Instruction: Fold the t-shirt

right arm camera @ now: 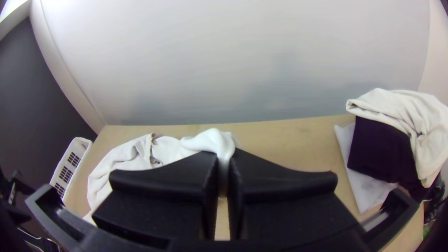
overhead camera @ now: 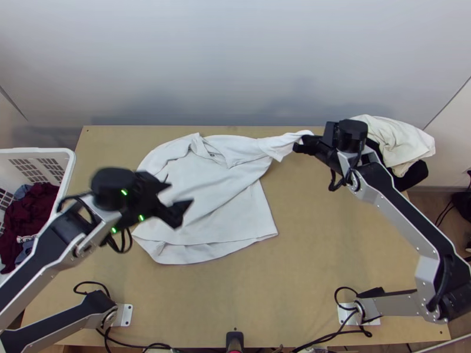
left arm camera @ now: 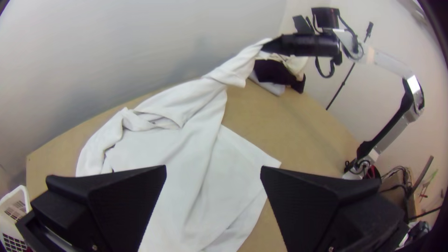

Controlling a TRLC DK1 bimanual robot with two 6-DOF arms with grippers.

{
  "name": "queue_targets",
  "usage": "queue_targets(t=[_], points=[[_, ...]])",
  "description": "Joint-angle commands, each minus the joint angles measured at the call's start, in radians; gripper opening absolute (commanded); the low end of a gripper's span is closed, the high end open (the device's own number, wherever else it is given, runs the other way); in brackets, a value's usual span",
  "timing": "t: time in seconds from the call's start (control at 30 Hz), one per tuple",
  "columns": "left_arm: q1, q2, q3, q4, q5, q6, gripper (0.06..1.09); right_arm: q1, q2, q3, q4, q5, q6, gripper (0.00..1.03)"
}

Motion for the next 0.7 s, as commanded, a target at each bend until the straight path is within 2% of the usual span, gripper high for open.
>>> queue_targets(t=[0.0, 0.07, 0.2, 0.3, 0.37, 0.43, 0.5, 0.53, 0.57, 0.67], points=[[-0.100, -0.030, -0.118, -0.019, -0.005, 0.036, 1.04, -0.031, -0.045, 0.008, -0.146, -0.017, 0.051, 0.03], [-0.096, -0.030, -0.126, -0.010, -0.005, 0.036, 1.04, -0.028, -0.045, 0.055, -0.262, -0.093, 0.056, 0.03], [-0.091, -0.036, -0.149, -0.011, -0.005, 0.055, 1.04, 0.061, -0.030, 0.213, -0.505, -0.180, 0.046, 0.03], [-0.074, -0.039, -0.175, -0.008, -0.005, 0.093, 1.04, 0.090, 0.038, 0.393, -0.684, -0.366, 0.042, 0.03], [-0.054, -0.039, -0.184, -0.007, -0.005, 0.112, 1.04, 0.058, 0.079, 0.499, -0.704, -0.499, 0.105, 0.03], [-0.042, -0.039, -0.197, -0.004, -0.005, 0.127, 1.04, -0.033, 0.143, 0.597, -0.692, -0.594, 0.233, 0.03], [-0.025, -0.037, -0.210, 0.004, -0.005, 0.145, 1.04, -0.131, 0.203, 0.629, -0.591, -0.605, 0.387, 0.03], [-0.018, -0.036, -0.218, 0.009, -0.005, 0.150, 1.04, -0.178, 0.228, 0.629, -0.546, -0.600, 0.436, 0.03], [-0.015, -0.036, -0.224, 0.016, -0.005, 0.156, 1.04, -0.221, 0.249, 0.626, -0.508, -0.573, 0.496, 0.03], [0.001, -0.030, -0.236, 0.021, -0.004, 0.159, 1.04, -0.303, 0.292, 0.594, -0.470, -0.438, 0.543, 0.03]])
